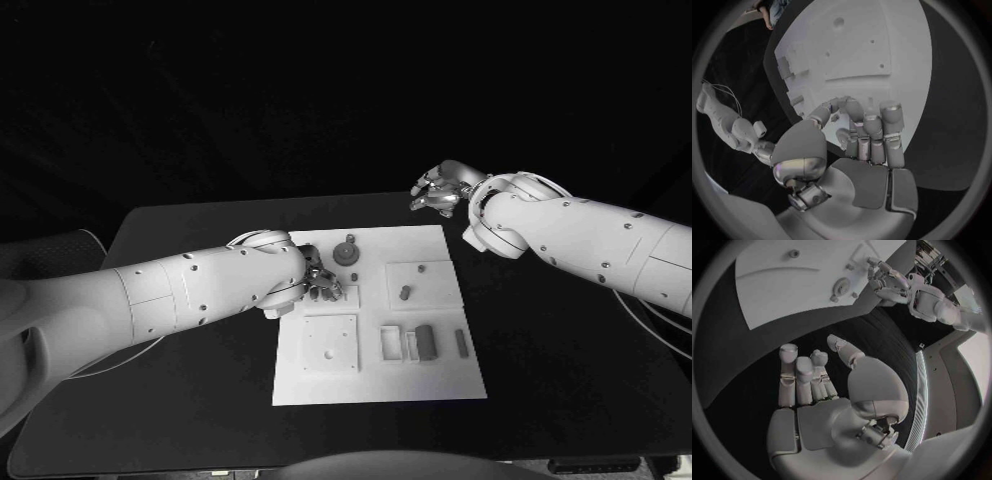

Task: Assemble the parts on the task board

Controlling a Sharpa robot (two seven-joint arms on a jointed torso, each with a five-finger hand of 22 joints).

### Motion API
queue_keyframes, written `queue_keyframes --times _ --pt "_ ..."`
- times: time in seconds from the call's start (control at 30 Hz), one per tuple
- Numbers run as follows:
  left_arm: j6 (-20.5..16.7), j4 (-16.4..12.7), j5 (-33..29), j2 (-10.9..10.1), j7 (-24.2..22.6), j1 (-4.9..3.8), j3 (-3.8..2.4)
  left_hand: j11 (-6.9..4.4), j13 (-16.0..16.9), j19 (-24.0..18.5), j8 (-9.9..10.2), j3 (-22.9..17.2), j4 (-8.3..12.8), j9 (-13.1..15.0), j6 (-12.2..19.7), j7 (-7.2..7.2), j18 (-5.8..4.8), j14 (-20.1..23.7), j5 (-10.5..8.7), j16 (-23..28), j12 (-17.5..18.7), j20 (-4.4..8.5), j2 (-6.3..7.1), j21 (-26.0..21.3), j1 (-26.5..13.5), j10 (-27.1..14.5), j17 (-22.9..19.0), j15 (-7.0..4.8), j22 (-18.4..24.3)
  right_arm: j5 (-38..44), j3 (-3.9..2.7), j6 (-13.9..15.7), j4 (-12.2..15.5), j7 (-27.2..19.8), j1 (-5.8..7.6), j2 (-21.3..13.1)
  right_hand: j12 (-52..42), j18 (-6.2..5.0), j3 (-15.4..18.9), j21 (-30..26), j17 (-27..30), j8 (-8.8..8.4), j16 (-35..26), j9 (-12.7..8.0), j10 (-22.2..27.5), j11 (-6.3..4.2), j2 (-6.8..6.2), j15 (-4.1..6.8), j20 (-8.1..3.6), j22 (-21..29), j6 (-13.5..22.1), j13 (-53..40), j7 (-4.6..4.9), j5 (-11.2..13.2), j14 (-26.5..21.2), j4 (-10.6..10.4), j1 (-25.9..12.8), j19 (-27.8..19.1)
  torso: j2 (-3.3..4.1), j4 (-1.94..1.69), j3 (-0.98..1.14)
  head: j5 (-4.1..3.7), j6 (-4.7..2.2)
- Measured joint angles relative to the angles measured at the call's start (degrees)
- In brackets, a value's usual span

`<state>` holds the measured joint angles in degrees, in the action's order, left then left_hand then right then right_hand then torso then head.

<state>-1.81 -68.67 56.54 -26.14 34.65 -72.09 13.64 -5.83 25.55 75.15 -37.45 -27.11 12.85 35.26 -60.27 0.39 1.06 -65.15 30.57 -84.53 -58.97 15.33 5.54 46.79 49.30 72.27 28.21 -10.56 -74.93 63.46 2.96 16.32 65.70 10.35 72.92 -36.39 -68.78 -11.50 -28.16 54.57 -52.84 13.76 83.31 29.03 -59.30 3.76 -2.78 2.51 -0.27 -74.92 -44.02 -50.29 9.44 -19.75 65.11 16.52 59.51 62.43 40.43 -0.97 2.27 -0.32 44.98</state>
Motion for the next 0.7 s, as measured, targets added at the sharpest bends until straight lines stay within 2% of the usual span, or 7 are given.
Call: queue_keyframes --times 0.7 --pt "1.18 0.48 0.24 0.17 0.11 -0.06 -0.07 0.0 0.05 -0.09 -0.23 0.01 0.01 -0.2 0.1 -0.11 0.0 0.01 0.33 0.04 0.0 -0.11 0.0 0.0 0.0 0.01 0.11 -0.01 0.01 0.0 0.01 -0.02 0.01 0.0 -0.01 0.03 0.0 0.0 0.0 0.0 0.0 0.0 0.0 -0.05 0.0 0.0 0.0 0.0 0.0 0.0 0.18 0.0 0.18 0.0 0.0 0.0 0.0 0.0 0.0 -0.02 -0.01 0.05 -0.07"
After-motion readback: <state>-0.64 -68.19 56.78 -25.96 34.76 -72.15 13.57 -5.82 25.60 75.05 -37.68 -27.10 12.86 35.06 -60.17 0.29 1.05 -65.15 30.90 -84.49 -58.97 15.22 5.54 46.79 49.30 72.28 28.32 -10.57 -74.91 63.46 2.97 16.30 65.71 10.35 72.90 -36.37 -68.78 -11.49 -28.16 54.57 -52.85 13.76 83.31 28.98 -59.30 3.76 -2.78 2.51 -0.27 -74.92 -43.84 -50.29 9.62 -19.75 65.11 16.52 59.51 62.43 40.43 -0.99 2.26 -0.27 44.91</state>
